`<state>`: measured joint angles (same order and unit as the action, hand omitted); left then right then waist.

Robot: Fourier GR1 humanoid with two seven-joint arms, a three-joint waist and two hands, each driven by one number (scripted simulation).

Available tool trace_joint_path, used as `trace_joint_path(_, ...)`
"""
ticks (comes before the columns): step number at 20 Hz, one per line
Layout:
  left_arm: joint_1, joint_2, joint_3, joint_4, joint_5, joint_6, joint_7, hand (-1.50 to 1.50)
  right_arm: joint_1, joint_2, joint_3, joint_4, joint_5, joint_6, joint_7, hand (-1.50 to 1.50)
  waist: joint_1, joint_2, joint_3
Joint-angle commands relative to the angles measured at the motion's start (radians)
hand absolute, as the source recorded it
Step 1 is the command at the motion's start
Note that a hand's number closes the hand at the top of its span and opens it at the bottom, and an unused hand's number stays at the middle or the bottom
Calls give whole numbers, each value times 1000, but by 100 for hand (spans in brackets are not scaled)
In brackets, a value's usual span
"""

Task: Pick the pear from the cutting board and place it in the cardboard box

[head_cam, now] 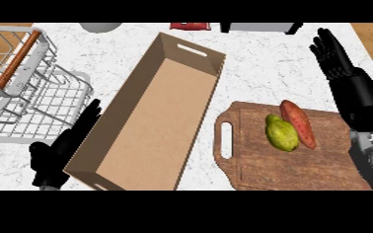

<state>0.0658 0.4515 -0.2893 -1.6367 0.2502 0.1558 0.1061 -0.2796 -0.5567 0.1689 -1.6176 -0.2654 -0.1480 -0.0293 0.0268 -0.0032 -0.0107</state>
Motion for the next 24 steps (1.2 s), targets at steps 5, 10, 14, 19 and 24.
trace_joint_path(5,-38,118,125,34,-131,120,-8,0,100,233,-4,102,-449,269,-4,-150,25,31,33)
trace_joint_path(10,-48,128,135,80,-172,173,13,0,187,65,127,174,-173,503,-281,-150,6,31,23)
trace_joint_path(14,-51,124,118,76,-193,197,17,0,249,183,65,287,-443,649,-328,-150,6,41,27)
trace_joint_path(19,-66,126,110,82,-208,212,29,0,177,108,-22,455,-432,868,-472,-150,19,32,22)
trace_joint_path(24,-85,119,95,83,-214,223,37,0,85,-37,-23,498,-208,917,-535,-150,25,27,20)
